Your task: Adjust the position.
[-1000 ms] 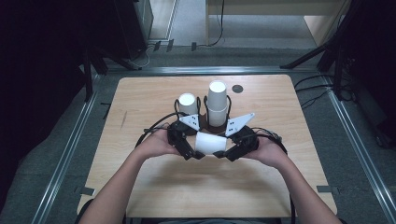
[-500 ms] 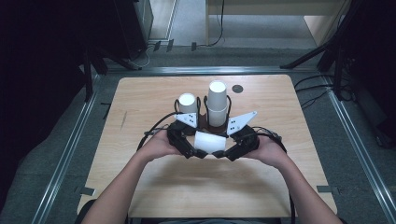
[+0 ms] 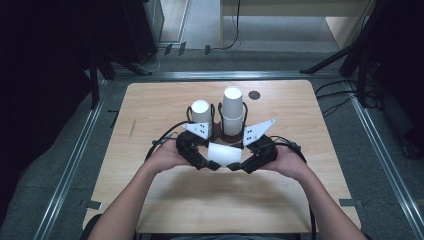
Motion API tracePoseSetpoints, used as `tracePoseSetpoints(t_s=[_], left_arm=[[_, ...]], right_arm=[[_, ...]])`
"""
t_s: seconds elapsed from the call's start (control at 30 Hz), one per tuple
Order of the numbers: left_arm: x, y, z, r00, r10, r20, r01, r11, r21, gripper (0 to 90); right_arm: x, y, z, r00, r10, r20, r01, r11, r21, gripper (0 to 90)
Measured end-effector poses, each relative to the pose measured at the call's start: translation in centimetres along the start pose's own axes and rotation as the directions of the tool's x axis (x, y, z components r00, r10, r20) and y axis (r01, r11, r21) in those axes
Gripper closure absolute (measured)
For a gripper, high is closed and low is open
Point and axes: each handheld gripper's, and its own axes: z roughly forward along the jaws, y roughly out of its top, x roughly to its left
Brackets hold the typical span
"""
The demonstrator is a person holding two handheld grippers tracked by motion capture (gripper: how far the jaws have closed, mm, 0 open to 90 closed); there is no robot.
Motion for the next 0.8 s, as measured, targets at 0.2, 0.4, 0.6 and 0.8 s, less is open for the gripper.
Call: tracePoseSetpoints(t_s=[0.2,0.4,0.6,0.8], left_arm=[[0.0,0.0,-0.3,0.9998,-0.016,-0.012,0.016,0.9999,0.004,24.8],[0.5,0.0,-1.0,0.9965,-0.082,-0.018,0.082,0.9960,0.035,24.6],[0.1,0.4,-1.7,0.9963,-0.074,-0.045,0.077,0.9942,0.076,24.5],[0.2,1.1,-2.9,0.9947,-0.059,-0.084,0.068,0.9919,0.108,24.4]], right_arm=[[-0.1,0.0,-0.2,0.9995,0.033,0.002,-0.033,0.999,-0.018,27.5],[-0.3,-0.2,-0.3,0.9984,0.055,0.015,-0.054,0.998,-0.009,26.4],[-0.5,-0.5,-0.1,0.9967,0.069,0.043,-0.069,0.998,0.012,24.6],[-0.8,-0.7,0.1,0.9942,0.081,0.070,-0.083,0.996,0.024,23.6]])
